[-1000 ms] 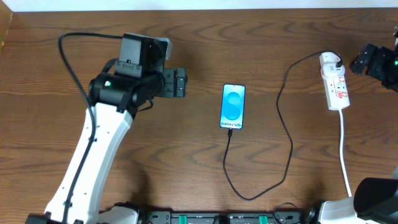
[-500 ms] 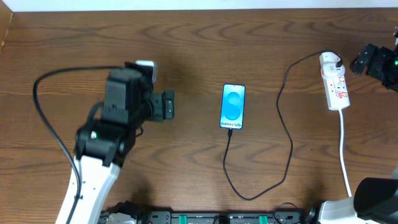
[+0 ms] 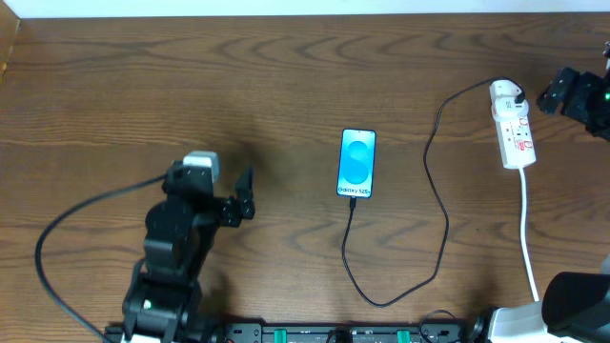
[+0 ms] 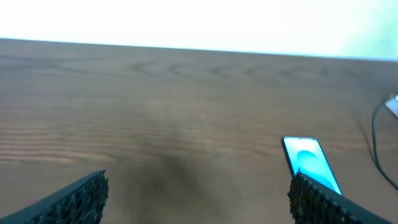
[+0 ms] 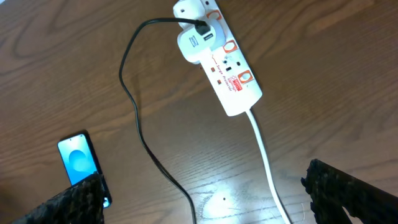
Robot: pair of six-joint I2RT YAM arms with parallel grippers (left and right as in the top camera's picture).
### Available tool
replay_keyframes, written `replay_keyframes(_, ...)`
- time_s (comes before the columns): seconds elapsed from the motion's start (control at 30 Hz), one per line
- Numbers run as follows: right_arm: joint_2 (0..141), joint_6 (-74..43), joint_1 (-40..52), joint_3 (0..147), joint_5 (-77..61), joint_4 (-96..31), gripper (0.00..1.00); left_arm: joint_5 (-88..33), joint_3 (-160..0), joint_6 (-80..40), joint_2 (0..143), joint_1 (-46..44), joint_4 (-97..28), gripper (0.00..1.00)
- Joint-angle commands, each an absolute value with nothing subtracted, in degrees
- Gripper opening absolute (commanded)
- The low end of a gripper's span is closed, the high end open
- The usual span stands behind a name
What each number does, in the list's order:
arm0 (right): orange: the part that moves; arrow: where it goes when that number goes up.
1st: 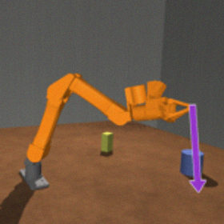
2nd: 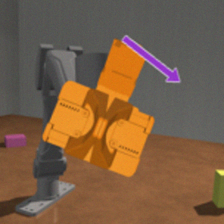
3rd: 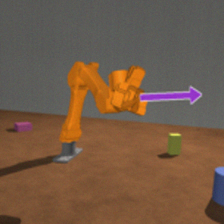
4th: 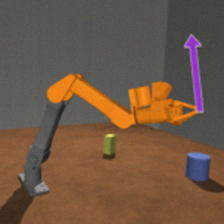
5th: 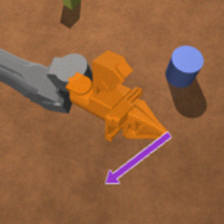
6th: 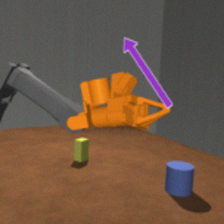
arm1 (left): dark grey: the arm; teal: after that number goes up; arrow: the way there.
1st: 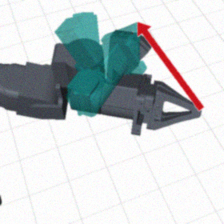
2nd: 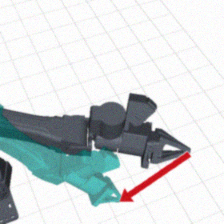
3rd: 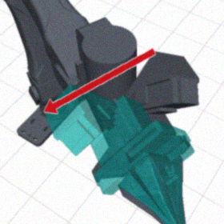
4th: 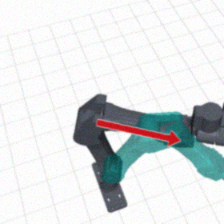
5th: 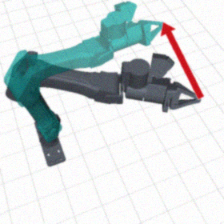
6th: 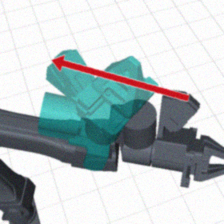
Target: Plug charger to phone and switch on socket
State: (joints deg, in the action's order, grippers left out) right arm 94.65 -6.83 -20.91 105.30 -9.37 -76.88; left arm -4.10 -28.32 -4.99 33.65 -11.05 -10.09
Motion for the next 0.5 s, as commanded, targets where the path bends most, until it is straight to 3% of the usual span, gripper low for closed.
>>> replay_keyframes(0.0,93.9,-7.2,-21.0,105.5,-9.3,-76.9,0.99,-3.4,-23.9,-4.3,28.1,-9.1,-8.1,0.93)
replay_keyframes(0.47,93.9,-7.2,-21.0,105.5,-9.3,-76.9,0.99,-5.4,-1.8,-4.3,7.3,-1.7,11.7,0.93)
